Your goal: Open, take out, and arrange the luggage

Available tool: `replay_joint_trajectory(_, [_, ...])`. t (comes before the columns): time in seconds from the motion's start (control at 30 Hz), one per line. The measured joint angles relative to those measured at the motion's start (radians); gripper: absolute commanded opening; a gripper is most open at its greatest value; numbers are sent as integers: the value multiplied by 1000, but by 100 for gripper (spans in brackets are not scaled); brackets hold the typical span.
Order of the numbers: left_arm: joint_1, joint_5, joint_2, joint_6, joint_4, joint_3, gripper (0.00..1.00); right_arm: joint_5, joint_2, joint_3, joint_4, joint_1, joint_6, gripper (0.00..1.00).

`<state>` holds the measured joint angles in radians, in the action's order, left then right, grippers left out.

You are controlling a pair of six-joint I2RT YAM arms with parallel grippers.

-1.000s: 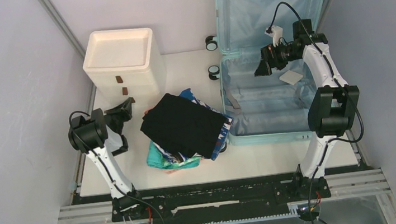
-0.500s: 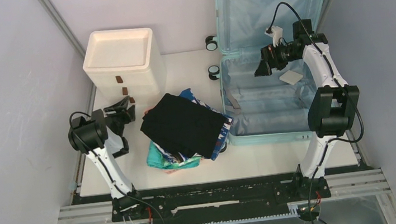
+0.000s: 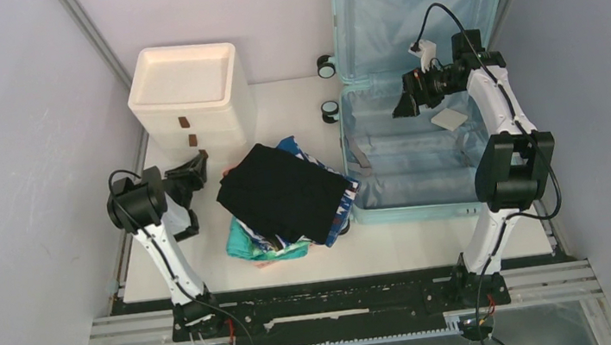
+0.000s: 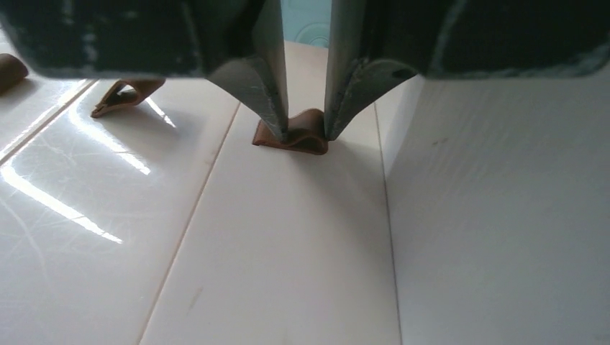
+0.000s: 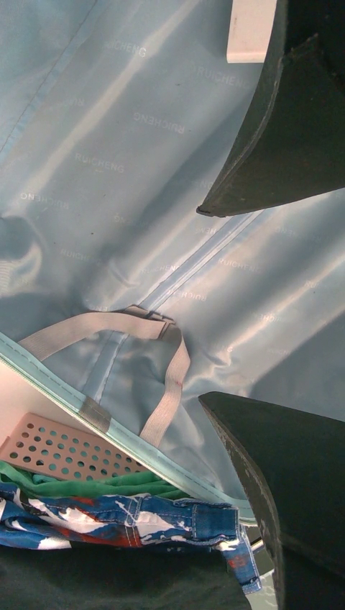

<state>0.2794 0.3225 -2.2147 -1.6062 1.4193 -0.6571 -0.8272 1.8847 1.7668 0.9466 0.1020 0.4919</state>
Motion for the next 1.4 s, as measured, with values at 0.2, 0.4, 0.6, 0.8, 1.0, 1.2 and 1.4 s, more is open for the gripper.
replay_joint_trajectory(0.2, [0,0,-9,1,-9,-6,18,0,0,0,0,0,1,100])
replay_joint_trajectory(0.4, [0,1,-9,2,-10,-6,1,0,0,0,0,0,1,100])
replay_joint_trajectory(0.6, [2,3,-8,0,-9,-6,0,0,0,0,0,0,1,100])
replay_joint_trajectory(0.8, [10,-4,19,0,-14,27,0,0,0,0,0,0,2,100])
replay_joint_trajectory(1.0, [21,-16,65,0,9,100,0,-1,0,0,0,0,2,100])
replay_joint_trajectory(1.2, [29,-31,110,1,13,177,0,-1,0,0,0,0,2,100])
replay_joint_trajectory(1.4, [40,-39,172,1,17,267,0,0,0,0,0,0,2,100])
